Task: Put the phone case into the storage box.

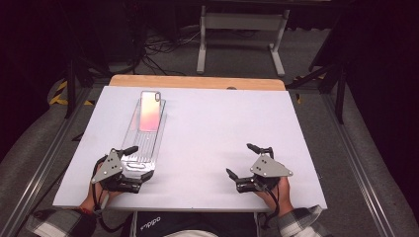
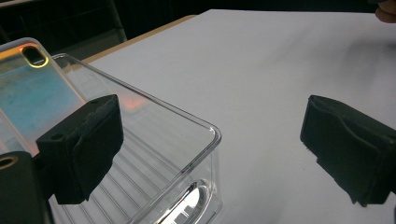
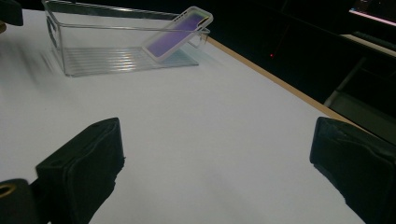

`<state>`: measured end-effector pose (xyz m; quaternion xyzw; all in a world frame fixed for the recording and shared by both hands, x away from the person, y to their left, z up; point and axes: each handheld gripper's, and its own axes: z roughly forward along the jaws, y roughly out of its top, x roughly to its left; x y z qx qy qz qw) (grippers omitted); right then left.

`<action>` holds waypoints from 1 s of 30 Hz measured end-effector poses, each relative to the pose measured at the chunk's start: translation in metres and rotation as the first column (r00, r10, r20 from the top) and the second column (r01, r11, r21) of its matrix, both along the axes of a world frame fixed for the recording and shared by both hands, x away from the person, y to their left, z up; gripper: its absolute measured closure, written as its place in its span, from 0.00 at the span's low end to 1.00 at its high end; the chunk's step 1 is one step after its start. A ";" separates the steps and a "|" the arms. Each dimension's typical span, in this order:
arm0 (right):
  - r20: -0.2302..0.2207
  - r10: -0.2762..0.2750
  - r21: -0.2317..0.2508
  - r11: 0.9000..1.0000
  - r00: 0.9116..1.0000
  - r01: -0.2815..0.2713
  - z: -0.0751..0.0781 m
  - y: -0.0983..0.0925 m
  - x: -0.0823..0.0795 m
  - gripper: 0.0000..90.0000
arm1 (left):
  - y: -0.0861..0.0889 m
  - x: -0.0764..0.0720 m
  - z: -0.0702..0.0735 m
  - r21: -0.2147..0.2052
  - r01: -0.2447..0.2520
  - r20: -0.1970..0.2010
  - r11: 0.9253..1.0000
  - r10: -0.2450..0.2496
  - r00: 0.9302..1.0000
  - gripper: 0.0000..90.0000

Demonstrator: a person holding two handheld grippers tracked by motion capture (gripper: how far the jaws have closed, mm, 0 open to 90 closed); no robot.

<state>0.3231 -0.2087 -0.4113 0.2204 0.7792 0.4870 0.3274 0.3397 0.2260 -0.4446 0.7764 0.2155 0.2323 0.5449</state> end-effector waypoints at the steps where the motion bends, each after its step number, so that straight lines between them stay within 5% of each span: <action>1: -0.001 0.003 0.000 1.000 1.000 -0.003 0.000 0.001 0.000 0.04 | 0.001 0.000 0.001 -0.012 0.000 -0.002 1.000 0.000 1.000 0.07; 30: 0.004 -0.018 -0.037 0.999 1.000 0.018 -0.004 0.004 0.001 0.07 | 0.003 0.001 0.004 -0.015 0.017 0.009 1.000 -0.017 1.000 0.08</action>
